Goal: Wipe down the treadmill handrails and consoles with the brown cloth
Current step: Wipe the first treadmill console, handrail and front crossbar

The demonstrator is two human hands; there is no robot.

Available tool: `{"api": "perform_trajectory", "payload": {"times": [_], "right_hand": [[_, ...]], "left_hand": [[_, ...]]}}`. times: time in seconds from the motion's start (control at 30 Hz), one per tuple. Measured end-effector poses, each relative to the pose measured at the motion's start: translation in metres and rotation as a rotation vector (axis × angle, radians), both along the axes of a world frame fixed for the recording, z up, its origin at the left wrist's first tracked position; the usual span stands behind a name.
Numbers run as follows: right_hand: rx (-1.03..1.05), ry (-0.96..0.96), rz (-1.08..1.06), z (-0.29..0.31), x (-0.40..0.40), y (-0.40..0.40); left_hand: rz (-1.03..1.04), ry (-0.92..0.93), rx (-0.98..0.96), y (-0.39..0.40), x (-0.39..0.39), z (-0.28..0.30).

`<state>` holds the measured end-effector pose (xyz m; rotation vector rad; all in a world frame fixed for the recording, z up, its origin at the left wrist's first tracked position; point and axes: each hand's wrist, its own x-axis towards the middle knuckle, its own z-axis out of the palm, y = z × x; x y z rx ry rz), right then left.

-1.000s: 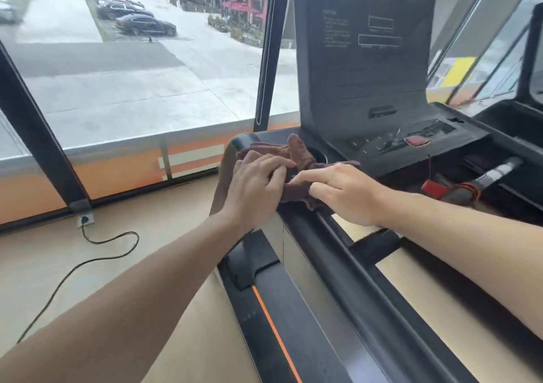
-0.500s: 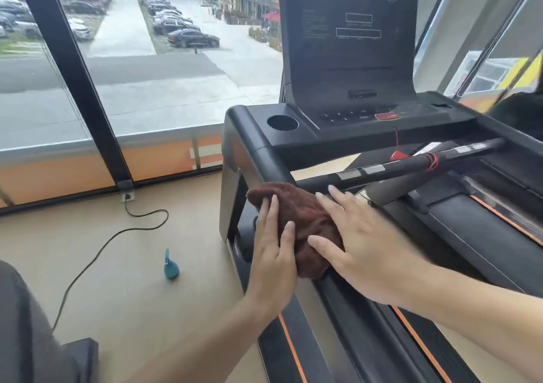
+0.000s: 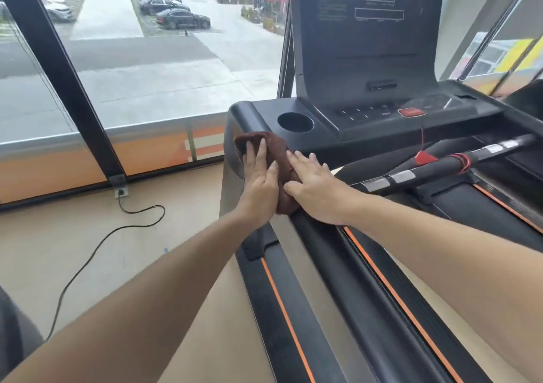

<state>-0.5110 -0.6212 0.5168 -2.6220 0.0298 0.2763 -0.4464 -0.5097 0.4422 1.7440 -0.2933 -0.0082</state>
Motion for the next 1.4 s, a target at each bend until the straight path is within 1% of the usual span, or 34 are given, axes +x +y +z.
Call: {"api": "perform_trajectory", "payload": {"times": [0.1, 0.13, 0.17, 0.27, 0.3, 0.33, 0.4, 0.47, 0.53, 0.57, 0.67, 0.77, 0.83, 0.9, 1.0, 1.1, 1.17, 1.23, 1.3, 1.33, 1.4], "right_hand": [[0.033, 0.026, -0.029, -0.001, 0.021, -0.004], [0.074, 0.019, -0.045, -0.003, 0.023, -0.005], [0.141, -0.002, -0.080, -0.003, 0.022, -0.004], [0.468, -0.155, -0.230, -0.004, 0.007, -0.006], [0.519, -0.189, -0.256, -0.002, -0.001, -0.010], [0.518, -0.197, -0.272, 0.001, -0.008, -0.017], [0.449, -0.150, -0.324, 0.011, -0.027, -0.031], [0.361, -0.048, -0.365, 0.017, -0.050, -0.044], [0.293, 0.058, -0.368, 0.024, -0.077, -0.052], [0.277, 0.076, -0.364, 0.027, -0.089, -0.055], [0.288, 0.035, -0.300, 0.038, -0.130, -0.064], [0.276, -0.011, -0.219, 0.043, -0.182, -0.064], [0.161, -0.037, -0.148, 0.043, -0.221, -0.064], [0.017, -0.020, -0.050, 0.050, -0.259, -0.066], [-0.155, 0.029, 0.069, 0.075, -0.317, -0.067], [-0.258, 0.025, 0.145, 0.108, -0.365, -0.068], [-0.324, 0.026, 0.158, 0.120, -0.379, -0.073], [-0.449, -0.053, 0.141, 0.112, -0.380, -0.078], [-0.587, -0.115, 0.127, 0.080, -0.379, -0.084], [-0.591, -0.117, 0.109, 0.058, -0.382, -0.085], [-0.492, -0.096, 0.052, 0.025, -0.392, -0.086]], "left_hand": [[0.015, -0.045, 0.064, 0.001, 0.025, 0.008], [0.011, -0.069, 0.093, 0.002, 0.028, 0.007], [0.003, -0.091, 0.127, 0.004, 0.029, 0.007], [-0.017, -0.153, 0.212, 0.011, 0.021, 0.003], [-0.026, -0.182, 0.224, 0.012, 0.016, 0.001], [-0.033, -0.207, 0.228, 0.013, 0.009, -0.001], [-0.040, -0.224, 0.210, 0.010, -0.013, -0.003], [-0.041, -0.208, 0.185, 0.003, -0.039, -0.003], [-0.041, -0.190, 0.183, -0.002, -0.068, -0.003], [-0.044, -0.187, 0.185, -0.004, -0.085, -0.004], [-0.061, -0.159, 0.164, -0.009, -0.142, -0.010], [-0.076, -0.107, 0.088, -0.014, -0.208, -0.018], [-0.080, -0.068, 0.036, -0.016, -0.253, -0.027], [-0.093, -0.056, 0.014, -0.019, -0.299, -0.034], [-0.083, -0.068, 0.037, -0.025, -0.373, -0.035], [-0.032, -0.126, 0.016, -0.030, -0.440, -0.029], [-0.037, -0.116, -0.012, -0.035, -0.467, -0.026], [-0.039, -0.044, -0.022, -0.041, -0.481, -0.026], [-0.031, 0.096, -0.115, -0.046, -0.484, -0.027], [-0.022, 0.142, -0.166, -0.048, -0.483, -0.028], [-0.017, 0.195, -0.203, -0.049, -0.478, -0.031]]}}
